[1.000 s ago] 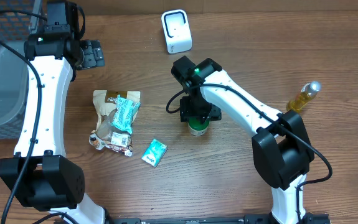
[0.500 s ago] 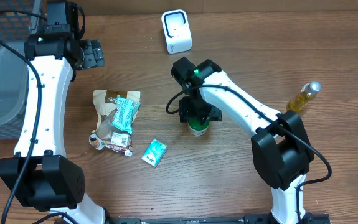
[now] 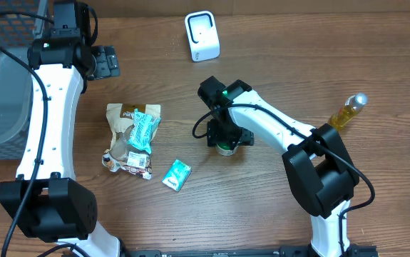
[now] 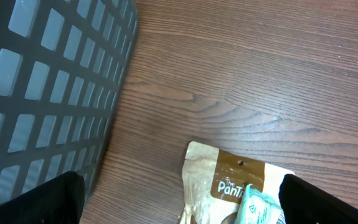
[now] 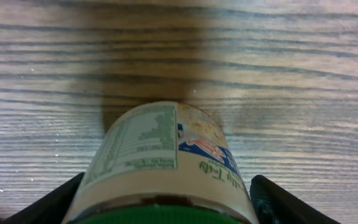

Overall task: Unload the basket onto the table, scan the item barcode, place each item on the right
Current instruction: 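Lift the jar and tilt its label upward with the right gripper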

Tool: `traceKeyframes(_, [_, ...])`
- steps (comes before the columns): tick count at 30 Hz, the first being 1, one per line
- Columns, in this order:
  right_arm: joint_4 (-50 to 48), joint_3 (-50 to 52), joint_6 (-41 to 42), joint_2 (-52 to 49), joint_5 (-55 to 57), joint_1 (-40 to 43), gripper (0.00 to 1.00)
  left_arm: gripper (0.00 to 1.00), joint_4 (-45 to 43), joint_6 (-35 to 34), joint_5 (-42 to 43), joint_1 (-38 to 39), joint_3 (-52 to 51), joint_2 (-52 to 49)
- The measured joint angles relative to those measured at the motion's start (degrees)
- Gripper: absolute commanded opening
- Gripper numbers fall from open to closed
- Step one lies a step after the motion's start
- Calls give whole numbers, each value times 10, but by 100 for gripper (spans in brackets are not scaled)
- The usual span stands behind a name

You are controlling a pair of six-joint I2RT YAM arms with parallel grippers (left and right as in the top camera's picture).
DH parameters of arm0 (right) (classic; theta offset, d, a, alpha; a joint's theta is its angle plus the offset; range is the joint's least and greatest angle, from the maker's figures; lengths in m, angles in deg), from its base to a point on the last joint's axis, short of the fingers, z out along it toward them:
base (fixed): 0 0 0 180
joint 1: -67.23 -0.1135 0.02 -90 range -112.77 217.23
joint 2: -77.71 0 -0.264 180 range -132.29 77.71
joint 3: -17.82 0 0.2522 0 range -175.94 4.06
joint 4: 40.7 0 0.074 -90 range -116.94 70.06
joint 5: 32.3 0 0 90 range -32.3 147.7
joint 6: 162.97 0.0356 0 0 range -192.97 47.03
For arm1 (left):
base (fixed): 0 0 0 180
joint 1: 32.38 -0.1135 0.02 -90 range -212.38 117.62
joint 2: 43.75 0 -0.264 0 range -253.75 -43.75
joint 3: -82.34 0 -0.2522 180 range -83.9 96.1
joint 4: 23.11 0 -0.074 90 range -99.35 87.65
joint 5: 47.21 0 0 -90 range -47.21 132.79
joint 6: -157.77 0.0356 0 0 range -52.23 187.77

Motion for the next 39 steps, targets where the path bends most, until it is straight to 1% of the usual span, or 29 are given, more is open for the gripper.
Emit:
traceKeyframes(5, [1,0,1,0,-1,0,72,100,0,0,0,0,0,0])
traceKeyframes(6, [1,0,2,0,-1,0,69,100,0,0,0,0,0,0])
traceKeyframes(8, [4,0,2,0,-2,0,67,100,0,0,0,0,0,0])
traceKeyframes(15, [27,-1,2,0,-1,0,66,99,0,0,0,0,0,0])
traceKeyframes(16, [38,-4,2,-1,-1,0,65,99,0,0,0,0,0,0])
traceKeyframes(18, [53,-12,2,-3,-3,0,59,99,0,0,0,0,0,0])
traceKeyframes(22, [95,-51,3,-7,-38,4,59,100,0,0,0,0,0,0])
traceKeyframes(25, [123,-76,3,-7,-83,9,53,99,0,0,0,0,0,0])
traceKeyframes(29, [168,-85,3,-7,-138,12,52,99,0,0,0,0,0,0])
traceKeyframes(35, [259,-85,3,-7,-215,13,61,100,0,0,0,0,0,0])
traceKeyframes(39, [293,-85,3,-7,-257,13,62,100,0,0,0,0,0,0])
